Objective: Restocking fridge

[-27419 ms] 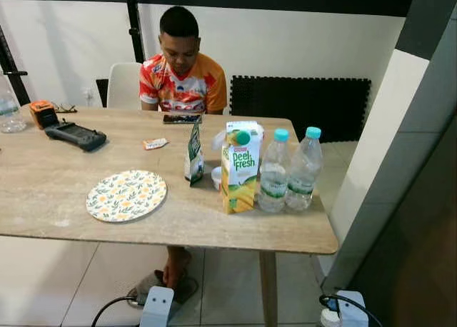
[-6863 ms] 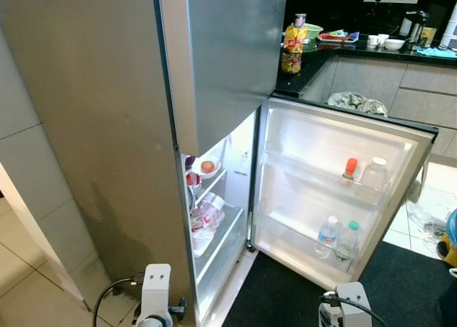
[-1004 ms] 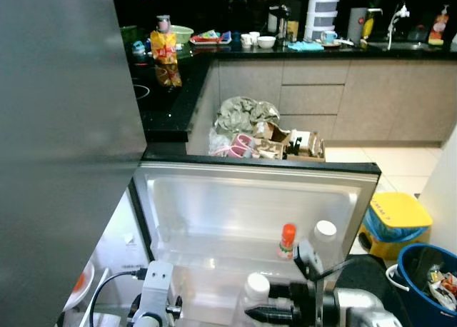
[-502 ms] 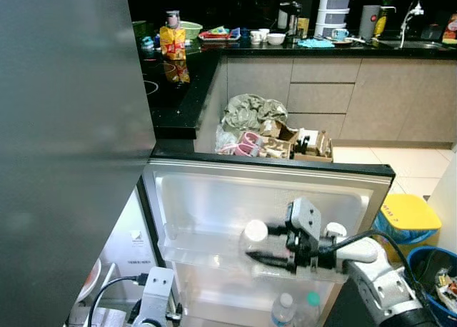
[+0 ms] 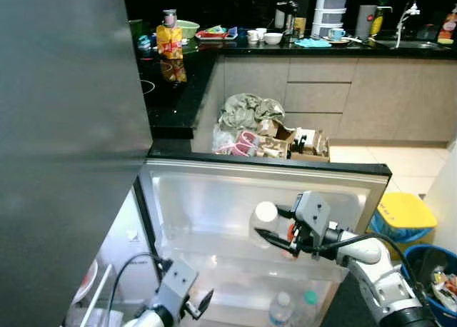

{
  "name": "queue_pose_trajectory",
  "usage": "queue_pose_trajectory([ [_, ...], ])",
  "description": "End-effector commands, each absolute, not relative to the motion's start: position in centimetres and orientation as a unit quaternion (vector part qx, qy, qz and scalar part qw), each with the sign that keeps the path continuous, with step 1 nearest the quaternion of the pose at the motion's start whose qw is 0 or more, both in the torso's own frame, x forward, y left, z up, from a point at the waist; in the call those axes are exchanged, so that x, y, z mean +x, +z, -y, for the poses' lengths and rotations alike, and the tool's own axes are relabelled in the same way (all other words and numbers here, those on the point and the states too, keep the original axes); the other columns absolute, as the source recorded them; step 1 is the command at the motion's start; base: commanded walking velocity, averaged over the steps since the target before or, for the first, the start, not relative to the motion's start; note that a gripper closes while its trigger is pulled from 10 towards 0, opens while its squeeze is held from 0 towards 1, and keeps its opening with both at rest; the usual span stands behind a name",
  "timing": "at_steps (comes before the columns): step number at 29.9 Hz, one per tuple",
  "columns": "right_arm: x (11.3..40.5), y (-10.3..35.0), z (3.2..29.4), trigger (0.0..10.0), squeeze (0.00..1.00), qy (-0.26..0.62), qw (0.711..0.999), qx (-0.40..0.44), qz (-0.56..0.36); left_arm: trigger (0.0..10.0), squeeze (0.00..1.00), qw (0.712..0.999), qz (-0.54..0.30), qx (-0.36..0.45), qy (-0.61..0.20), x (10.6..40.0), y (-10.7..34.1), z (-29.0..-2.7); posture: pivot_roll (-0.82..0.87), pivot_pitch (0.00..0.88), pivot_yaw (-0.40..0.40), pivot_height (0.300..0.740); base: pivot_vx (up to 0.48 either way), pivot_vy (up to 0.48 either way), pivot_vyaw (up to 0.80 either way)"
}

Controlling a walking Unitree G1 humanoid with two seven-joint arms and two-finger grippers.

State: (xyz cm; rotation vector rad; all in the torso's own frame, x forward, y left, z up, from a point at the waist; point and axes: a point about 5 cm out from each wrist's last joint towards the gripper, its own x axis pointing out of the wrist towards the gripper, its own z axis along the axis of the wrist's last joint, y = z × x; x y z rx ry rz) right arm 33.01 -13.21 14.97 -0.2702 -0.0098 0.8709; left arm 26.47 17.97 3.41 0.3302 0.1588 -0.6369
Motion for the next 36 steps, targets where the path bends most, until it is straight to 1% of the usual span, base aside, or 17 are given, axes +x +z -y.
queue_pose_trajectory([
  [1, 33.4, 15.4, 13.5, 10.0, 0.00, 0.396, 0.909, -0.126, 0.027, 10.0, 0.00, 0.921, -0.080, 0.166, -0.344, 25.8, 3.9, -18.3, -0.08, 0.079, -0.016, 0.740, 0.000, 0.000, 0.00],
  [3, 33.5, 15.5, 13.6, 10.0, 0.00, 0.388, 0.912, -0.129, 0.031, 10.0, 0.00, 0.917, -0.077, 0.167, -0.355, 25.6, 4.2, -18.4, -0.08, 0.079, -0.016, 0.740, 0.000, 0.000, 0.00],
  [6, 33.7, 14.9, 13.7, 10.0, 0.00, 0.359, 0.924, -0.128, 0.036, 10.0, 0.00, 0.900, -0.064, 0.165, -0.398, 24.4, 5.8, -18.5, -0.08, 0.085, -0.011, 0.740, 0.000, 0.000, 0.00],
  [10, 33.7, 14.5, 13.6, 10.0, 0.00, 0.350, 0.928, -0.123, 0.039, 10.0, 0.00, 0.897, -0.057, 0.151, -0.411, 24.1, 6.5, -18.4, -0.08, 0.085, -0.011, 0.740, 0.000, 0.000, 0.00],
  [11, 33.7, 14.0, 13.5, 10.0, 0.00, 0.349, 0.932, -0.092, 0.034, 10.0, 0.00, 0.899, -0.045, 0.124, -0.417, 24.0, 7.5, -17.9, -0.07, 0.086, -0.010, 0.740, 0.000, 0.000, 0.00],
  [14, 33.5, 13.6, 13.2, 10.0, 0.00, 0.353, 0.932, -0.077, 0.030, 10.0, 0.00, 0.903, -0.032, 0.101, -0.416, 24.1, 8.3, -17.4, -0.07, 0.086, -0.010, 0.740, 0.000, 0.000, 0.00],
  [18, 33.3, 13.1, 12.4, 10.0, 0.00, 0.367, 0.928, -0.057, 0.027, 10.0, 0.00, 0.899, -0.013, 0.081, -0.430, 24.4, 9.5, -15.9, -0.08, 0.089, -0.011, 0.740, 0.000, 0.000, 0.00],
  [23, 33.5, 12.9, 11.7, 10.0, 0.00, 0.383, 0.921, -0.059, 0.026, 10.0, 0.00, 0.893, -0.014, 0.090, -0.441, 24.5, 9.8, -15.0, -0.08, 0.091, -0.013, 0.740, 0.000, 0.000, 0.00],
  [25, 33.6, 12.9, 11.6, 10.0, 0.00, 0.386, 0.920, -0.062, 0.026, 10.0, 0.00, 0.892, -0.014, 0.093, -0.442, 24.5, 9.8, -15.0, -0.08, 0.091, -0.013, 0.740, 0.000, 0.000, 0.00],
  [31, 34.0, 12.3, 10.7, 10.0, 0.00, 0.406, 0.908, -0.103, 0.017, 10.0, 0.00, 0.893, -0.025, 0.100, -0.438, 24.3, 9.9, -14.8, -0.07, 0.104, -0.029, 0.740, 0.000, 0.000, 0.00],
  [36, 34.1, 12.0, 10.1, 10.0, 0.00, 0.425, 0.900, -0.092, 0.011, 10.0, 0.00, 0.895, -0.029, 0.103, -0.432, 24.2, 10.0, -14.6, -0.06, 0.110, -0.044, 0.740, 0.000, 0.000, 0.00],
])
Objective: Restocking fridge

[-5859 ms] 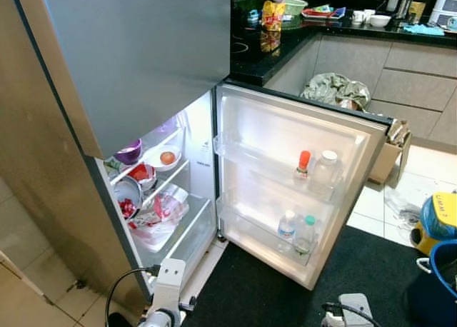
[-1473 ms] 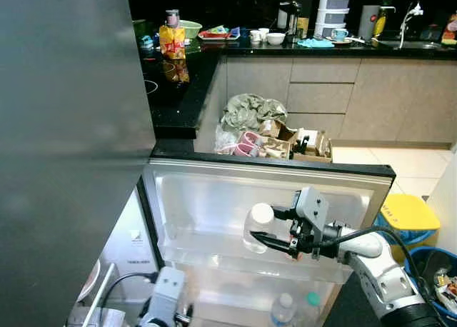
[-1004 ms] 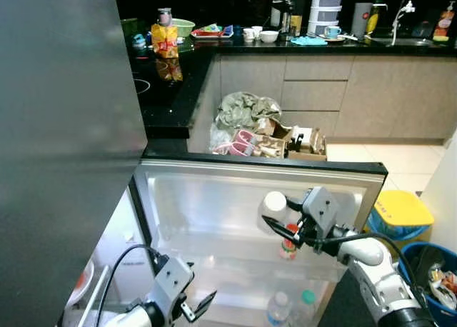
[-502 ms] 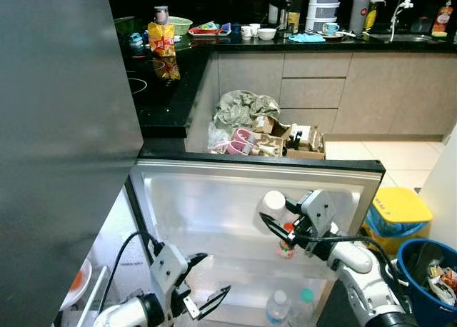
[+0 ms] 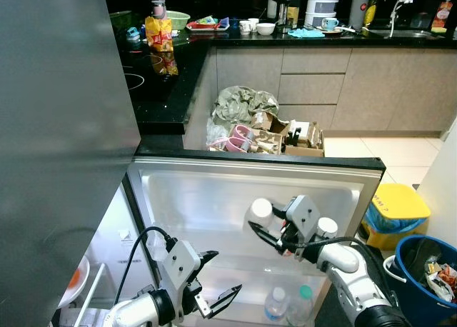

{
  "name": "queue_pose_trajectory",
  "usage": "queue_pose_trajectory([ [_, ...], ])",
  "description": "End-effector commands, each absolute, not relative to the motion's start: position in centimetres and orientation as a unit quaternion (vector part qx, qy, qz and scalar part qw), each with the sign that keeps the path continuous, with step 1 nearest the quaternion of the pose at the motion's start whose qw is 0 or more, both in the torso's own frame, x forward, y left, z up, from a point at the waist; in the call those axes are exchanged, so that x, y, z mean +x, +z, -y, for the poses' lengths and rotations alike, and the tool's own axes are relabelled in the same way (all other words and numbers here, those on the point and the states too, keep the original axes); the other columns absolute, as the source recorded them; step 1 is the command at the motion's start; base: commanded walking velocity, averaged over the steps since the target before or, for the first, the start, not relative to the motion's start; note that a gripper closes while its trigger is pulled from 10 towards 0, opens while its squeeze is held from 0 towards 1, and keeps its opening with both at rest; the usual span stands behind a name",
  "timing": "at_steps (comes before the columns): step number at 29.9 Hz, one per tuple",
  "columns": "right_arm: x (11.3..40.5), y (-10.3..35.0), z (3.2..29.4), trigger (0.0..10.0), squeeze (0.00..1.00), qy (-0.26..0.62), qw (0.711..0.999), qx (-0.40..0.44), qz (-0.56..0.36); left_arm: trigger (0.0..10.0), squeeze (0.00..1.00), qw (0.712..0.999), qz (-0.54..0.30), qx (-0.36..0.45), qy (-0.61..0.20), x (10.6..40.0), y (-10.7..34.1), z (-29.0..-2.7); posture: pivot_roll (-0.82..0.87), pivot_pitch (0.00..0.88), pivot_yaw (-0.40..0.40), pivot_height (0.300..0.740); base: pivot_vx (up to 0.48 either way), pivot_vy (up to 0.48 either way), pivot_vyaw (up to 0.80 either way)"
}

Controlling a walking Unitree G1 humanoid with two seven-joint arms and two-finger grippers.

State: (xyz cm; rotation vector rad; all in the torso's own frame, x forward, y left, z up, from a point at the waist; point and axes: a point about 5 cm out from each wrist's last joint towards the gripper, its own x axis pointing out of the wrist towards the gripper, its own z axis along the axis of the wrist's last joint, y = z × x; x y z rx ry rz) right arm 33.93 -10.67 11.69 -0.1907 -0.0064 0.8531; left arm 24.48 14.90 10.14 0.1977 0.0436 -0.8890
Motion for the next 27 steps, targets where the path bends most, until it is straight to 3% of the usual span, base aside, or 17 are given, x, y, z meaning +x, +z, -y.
queue_pose_trajectory([
  [1, 34.2, 11.9, 10.0, 10.0, 0.00, 0.430, 0.898, -0.086, 0.007, 10.0, 0.00, 0.895, -0.029, 0.102, -0.433, 24.2, 10.0, -14.5, -0.06, 0.110, -0.046, 0.740, 0.000, 0.000, 0.00],
  [27, 35.0, 9.5, 10.3, 10.0, 0.00, 0.401, 0.907, -0.104, -0.072, 10.0, 0.00, 0.886, -0.031, 0.111, -0.449, 24.2, 10.3, -13.6, -0.05, 0.096, -0.041, 0.740, 0.000, 0.000, 0.00],
])
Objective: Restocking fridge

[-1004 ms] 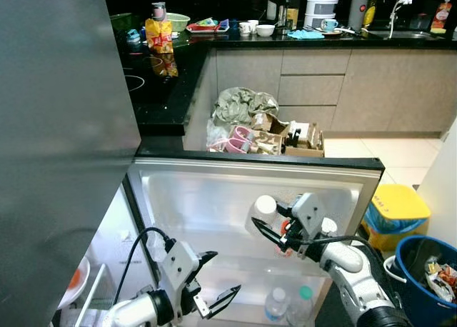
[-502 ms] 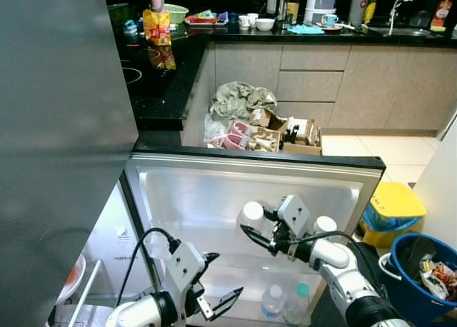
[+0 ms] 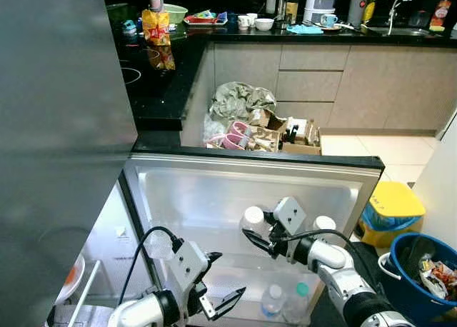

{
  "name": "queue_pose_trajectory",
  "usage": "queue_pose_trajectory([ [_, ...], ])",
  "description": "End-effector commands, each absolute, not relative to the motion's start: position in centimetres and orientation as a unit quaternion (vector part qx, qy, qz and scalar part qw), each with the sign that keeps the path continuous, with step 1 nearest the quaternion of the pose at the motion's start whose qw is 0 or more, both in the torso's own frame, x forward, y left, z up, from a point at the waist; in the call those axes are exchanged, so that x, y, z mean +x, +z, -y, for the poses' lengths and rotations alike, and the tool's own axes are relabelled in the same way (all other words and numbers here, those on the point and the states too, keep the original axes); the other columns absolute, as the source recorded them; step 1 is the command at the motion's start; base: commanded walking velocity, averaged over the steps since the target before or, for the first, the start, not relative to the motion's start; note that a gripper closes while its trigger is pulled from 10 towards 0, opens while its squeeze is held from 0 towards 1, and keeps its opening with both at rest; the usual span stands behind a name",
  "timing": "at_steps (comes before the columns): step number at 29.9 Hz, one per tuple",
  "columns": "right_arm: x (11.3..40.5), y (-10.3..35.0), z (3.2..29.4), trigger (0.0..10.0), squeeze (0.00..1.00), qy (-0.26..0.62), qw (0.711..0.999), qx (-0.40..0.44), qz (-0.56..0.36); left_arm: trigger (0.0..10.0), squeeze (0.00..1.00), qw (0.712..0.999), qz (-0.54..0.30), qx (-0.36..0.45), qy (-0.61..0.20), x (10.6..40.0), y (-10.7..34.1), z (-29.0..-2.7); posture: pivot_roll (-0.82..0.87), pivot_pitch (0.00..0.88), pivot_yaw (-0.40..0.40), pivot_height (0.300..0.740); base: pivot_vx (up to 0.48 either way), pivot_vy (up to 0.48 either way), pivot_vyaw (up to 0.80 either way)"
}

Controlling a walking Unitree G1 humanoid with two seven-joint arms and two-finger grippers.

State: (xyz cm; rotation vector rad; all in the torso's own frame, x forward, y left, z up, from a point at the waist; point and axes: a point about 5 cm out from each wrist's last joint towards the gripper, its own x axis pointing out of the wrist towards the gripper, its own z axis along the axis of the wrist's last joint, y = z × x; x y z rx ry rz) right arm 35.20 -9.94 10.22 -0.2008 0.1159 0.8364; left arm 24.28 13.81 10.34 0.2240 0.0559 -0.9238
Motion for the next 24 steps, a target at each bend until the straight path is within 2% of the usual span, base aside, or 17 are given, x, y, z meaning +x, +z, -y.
queue_pose_trajectory([
  [1, 35.1, 9.6, 10.4, 10.0, 0.00, 0.399, 0.908, -0.104, -0.072, 10.0, 0.00, 0.886, -0.032, 0.111, -0.450, 24.3, 10.2, -13.6, -0.05, 0.095, -0.037, 0.740, 0.000, 0.000, 0.00],
  [5, 35.2, 9.6, 10.6, 10.0, 0.00, 0.393, 0.911, -0.104, -0.075, 10.0, 0.00, 0.884, -0.033, 0.112, -0.452, 24.3, 10.2, -13.6, -0.05, 0.095, -0.035, 0.740, 0.000, 0.000, 0.00],
  [6, 35.2, 9.6, 10.6, 10.0, 0.09, 0.392, 0.911, -0.103, -0.076, 10.0, 0.00, 0.883, -0.034, 0.114, -0.454, 24.3, 10.2, -13.6, -0.05, 0.095, -0.035, 0.740, 0.000, 0.000, 0.00],
  [7, 35.2, 9.6, 10.7, 10.0, 0.22, 0.392, 0.911, -0.103, -0.077, 10.0, 0.00, 0.883, -0.035, 0.114, -0.454, 24.3, 10.2, -13.6, -0.05, 0.095, -0.035, 0.740, 0.000, 0.000, 0.00],
  [8, 35.2, 9.5, 10.7, 10.0, 0.22, 0.392, 0.911, -0.104, -0.078, 10.0, 0.00, 0.882, -0.035, 0.115, -0.455, 24.3, 10.2, -13.6, -0.05, 0.095, -0.035, 0.740, 0.000, 0.000, 0.00],
  [9, 35.2, 9.5, 10.7, 10.0, 0.37, 0.392, 0.911, -0.103, -0.079, 10.0, 0.00, 0.882, -0.035, 0.115, -0.455, 24.3, 10.2, -13.6, -0.05, 0.095, -0.035, 0.740, 0.000, 0.000, 0.00],
  [10, 35.2, 9.4, 10.7, 10.0, 1.00, 0.391, 0.911, -0.100, -0.081, 10.0, 0.00, 0.882, -0.035, 0.115, -0.456, 24.2, 10.2, -13.6, -0.05, 0.095, -0.035, 0.740, 0.000, 0.000, 0.00],
  [15, 35.3, 9.4, 10.8, 10.0, 1.00, 0.385, 0.913, -0.104, -0.082, 10.0, 0.00, 0.880, -0.037, 0.114, -0.459, 24.2, 10.2, -13.6, -0.05, 0.095, -0.029, 0.740, 0.000, 0.000, 0.00],
  [16, 35.3, 9.5, 10.8, 10.0, 0.97, 0.385, 0.913, -0.106, -0.082, 10.0, 0.00, 0.880, -0.037, 0.114, -0.460, 24.2, 10.2, -13.6, -0.05, 0.095, -0.029, 0.740, 0.000, 0.000, 0.00],
  [17, 35.4, 9.5, 10.8, 10.0, 0.65, 0.385, 0.913, -0.107, -0.081, 10.0, 0.00, 0.880, -0.037, 0.114, -0.460, 24.2, 10.2, -13.6, -0.05, 0.093, -0.030, 0.740, 0.000, 0.000, 0.00],
  [18, 35.4, 9.8, 10.8, 10.0, 0.00, 0.386, 0.913, -0.105, -0.077, 10.0, 0.00, 0.879, -0.037, 0.114, -0.461, 24.2, 10.2, -13.5, -0.05, 0.093, -0.030, 0.740, 0.000, 0.000, 0.00],
  [24, 35.9, 11.7, 10.7, 10.0, 0.00, 0.415, 0.906, -0.071, -0.044, 10.0, 0.00, 0.878, -0.035, 0.111, -0.464, 24.2, 10.4, -13.5, -0.05, 0.089, -0.033, 0.740, 0.000, 0.000, 0.00],
])
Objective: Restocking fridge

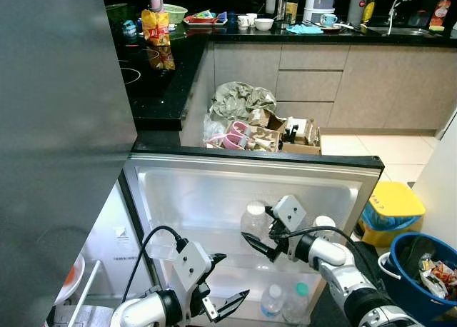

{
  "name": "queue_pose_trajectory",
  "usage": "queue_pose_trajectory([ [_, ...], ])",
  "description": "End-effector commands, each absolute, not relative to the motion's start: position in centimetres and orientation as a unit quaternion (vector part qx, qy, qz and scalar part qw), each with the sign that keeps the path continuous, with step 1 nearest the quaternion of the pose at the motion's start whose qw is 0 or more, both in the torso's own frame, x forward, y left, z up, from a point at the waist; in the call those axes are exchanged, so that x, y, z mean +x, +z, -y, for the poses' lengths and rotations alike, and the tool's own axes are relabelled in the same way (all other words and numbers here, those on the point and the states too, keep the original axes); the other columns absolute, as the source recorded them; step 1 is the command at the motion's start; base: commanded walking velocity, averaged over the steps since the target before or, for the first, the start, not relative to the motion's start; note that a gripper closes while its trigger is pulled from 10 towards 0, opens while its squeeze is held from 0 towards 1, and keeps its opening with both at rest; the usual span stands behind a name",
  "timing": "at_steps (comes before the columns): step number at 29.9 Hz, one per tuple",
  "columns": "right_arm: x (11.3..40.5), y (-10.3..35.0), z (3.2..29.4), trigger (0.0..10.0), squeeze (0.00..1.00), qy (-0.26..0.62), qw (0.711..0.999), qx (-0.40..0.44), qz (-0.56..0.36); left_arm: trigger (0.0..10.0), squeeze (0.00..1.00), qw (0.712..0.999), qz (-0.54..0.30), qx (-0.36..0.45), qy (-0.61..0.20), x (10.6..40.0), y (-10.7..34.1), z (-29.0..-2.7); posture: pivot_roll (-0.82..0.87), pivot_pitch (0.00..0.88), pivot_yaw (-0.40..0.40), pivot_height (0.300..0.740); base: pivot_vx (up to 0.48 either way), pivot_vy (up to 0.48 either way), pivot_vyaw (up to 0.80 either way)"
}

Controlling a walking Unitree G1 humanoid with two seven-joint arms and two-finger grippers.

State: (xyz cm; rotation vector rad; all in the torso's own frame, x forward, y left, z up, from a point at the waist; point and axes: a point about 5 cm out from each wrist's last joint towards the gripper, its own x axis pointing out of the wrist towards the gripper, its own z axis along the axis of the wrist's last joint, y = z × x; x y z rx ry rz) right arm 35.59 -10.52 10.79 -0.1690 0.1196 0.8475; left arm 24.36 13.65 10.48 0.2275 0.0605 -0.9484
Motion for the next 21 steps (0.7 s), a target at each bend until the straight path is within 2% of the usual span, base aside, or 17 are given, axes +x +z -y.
queue_pose_trajectory([
  [1, 36.0, 12.6, 10.5, 10.0, 0.00, 0.430, 0.900, -0.058, -0.031, 10.0, 0.00, 0.878, -0.035, 0.111, -0.464, 24.2, 10.4, -13.6, -0.05, 0.089, -0.035, 0.740, 0.000, 0.000, 0.00],
  [7, 36.1, 15.7, 10.4, 10.0, 0.00, 0.473, 0.880, -0.047, 0.010, 10.0, 0.00, 0.878, -0.036, 0.111, -0.465, 24.1, 10.5, -13.8, -0.05, 0.087, -0.034, 0.740, 0.000, 0.000, 0.00],
  [9, 35.9, 18.1, 10.3, 10.0, 0.00, 0.498, 0.866, -0.020, 0.039, 10.0, 0.00, 0.877, -0.038, 0.111, -0.466, 24.1, 10.5, -13.8, -0.06, 0.085, -0.034, 0.740, 0.000, 0.000, 0.00],
  [10, 35.3, 20.2, 10.2, 10.0, 0.00, 0.526, 0.848, 0.012, 0.060, 10.0, 0.00, 0.876, -0.038, 0.111, -0.467, 24.1, 10.4, -13.8, -0.06, 0.085, -0.034, 0.740, 0.000, 0.000, 0.00],
  [12, 34.9, 20.8, 10.1, 10.0, 0.00, 0.538, 0.840, 0.021, 0.067, 10.0, 0.00, 0.876, -0.039, 0.111, -0.467, 24.1, 10.4, -13.8, -0.06, 0.084, -0.035, 0.740, 0.000, 0.000, 0.00],
  [16, 32.8, 22.4, 9.8, 10.0, 0.00, 0.611, 0.787, 0.068, 0.059, 10.0, 0.00, 0.876, -0.039, 0.107, -0.469, 24.1, 10.4, -13.7, -0.06, 0.084, -0.036, 0.740, 0.000, 0.000, 0.00],
  [18, 30.8, 22.0, 9.8, 10.0, 0.00, 0.674, 0.733, 0.088, 0.025, 10.0, 0.00, 0.873, -0.042, 0.105, -0.475, 24.0, 10.3, -13.7, -0.06, 0.082, -0.036, 0.740, 0.000, 0.000, 0.00],
  [19, 30.8, 22.0, 9.8, 10.0, 0.00, 0.674, 0.733, 0.088, 0.025, 10.0, 0.00, 0.873, -0.042, 0.105, -0.475, 24.0, 10.3, -13.7, -0.06, 0.082, -0.036, 0.740, 0.000, 0.000, 0.00],
  [21, 29.0, 20.3, 10.0, 10.0, 0.00, 0.715, 0.691, 0.099, -0.030, 10.0, 0.00, 0.865, -0.055, 0.099, -0.488, 23.6, 10.2, -13.8, -0.06, 0.081, -0.037, 0.740, 0.000, 0.000, 0.00],
])
